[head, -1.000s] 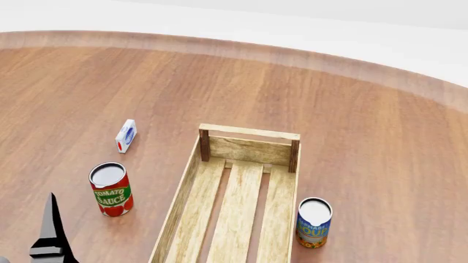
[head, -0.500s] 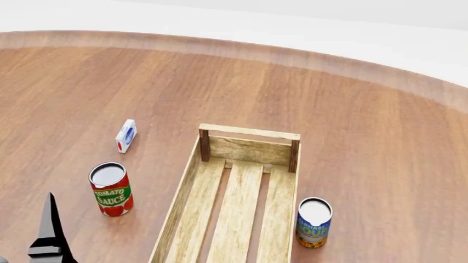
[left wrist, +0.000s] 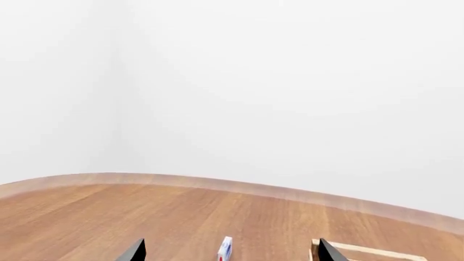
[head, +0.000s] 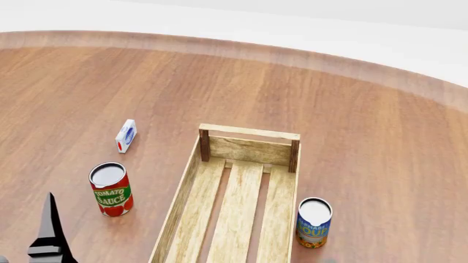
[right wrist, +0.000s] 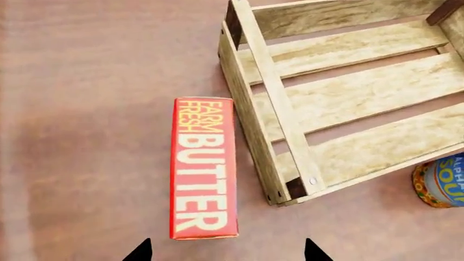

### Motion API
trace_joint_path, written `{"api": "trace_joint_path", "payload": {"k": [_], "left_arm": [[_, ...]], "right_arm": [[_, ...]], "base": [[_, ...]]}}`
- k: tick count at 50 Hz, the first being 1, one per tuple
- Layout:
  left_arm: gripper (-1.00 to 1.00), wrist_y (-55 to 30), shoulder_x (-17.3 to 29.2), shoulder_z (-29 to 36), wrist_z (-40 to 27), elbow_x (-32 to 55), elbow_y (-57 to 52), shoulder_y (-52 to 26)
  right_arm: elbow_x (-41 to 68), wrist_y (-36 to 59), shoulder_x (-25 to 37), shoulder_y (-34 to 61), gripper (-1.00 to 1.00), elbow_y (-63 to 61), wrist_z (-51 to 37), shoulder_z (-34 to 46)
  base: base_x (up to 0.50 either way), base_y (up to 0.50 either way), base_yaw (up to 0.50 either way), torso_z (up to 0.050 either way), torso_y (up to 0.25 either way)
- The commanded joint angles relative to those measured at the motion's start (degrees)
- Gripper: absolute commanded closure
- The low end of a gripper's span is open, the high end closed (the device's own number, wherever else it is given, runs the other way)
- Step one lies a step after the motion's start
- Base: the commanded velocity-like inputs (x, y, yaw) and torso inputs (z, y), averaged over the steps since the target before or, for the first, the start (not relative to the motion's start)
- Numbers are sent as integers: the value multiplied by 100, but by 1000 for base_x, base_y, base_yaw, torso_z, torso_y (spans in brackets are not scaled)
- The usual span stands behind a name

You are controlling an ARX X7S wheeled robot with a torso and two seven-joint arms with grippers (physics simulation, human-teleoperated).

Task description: Pick up the butter and put it in the tray.

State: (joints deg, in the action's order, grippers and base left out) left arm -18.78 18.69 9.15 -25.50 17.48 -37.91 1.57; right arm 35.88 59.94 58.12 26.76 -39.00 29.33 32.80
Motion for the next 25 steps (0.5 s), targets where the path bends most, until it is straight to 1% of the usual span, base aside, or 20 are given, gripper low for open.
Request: {"api": "trace_joint_path", "payload": {"k": [1, 10, 19, 25], "left_arm": [[-100, 88, -92, -157, 257, 83, -89, 32], [-100, 65, -63, -193, 226, 139, -126, 25], [-100, 51, -34, -231, 196, 194, -175, 33], [-100, 65, -22, -235, 192, 212, -157, 23]], "right_arm": [[-370, 145, -360, 496, -100, 238, 355, 246], [-565, -45, -593, 574, -100, 480, 438, 511], [-772, -319, -741, 453, -100, 750, 498, 812], [-781, -394, -775, 379, -100, 832, 464, 822]], "base": [[0, 0, 0, 0, 0], [0, 0, 0, 0, 0], [0, 0, 0, 0, 0], [0, 0, 0, 0, 0]]}}
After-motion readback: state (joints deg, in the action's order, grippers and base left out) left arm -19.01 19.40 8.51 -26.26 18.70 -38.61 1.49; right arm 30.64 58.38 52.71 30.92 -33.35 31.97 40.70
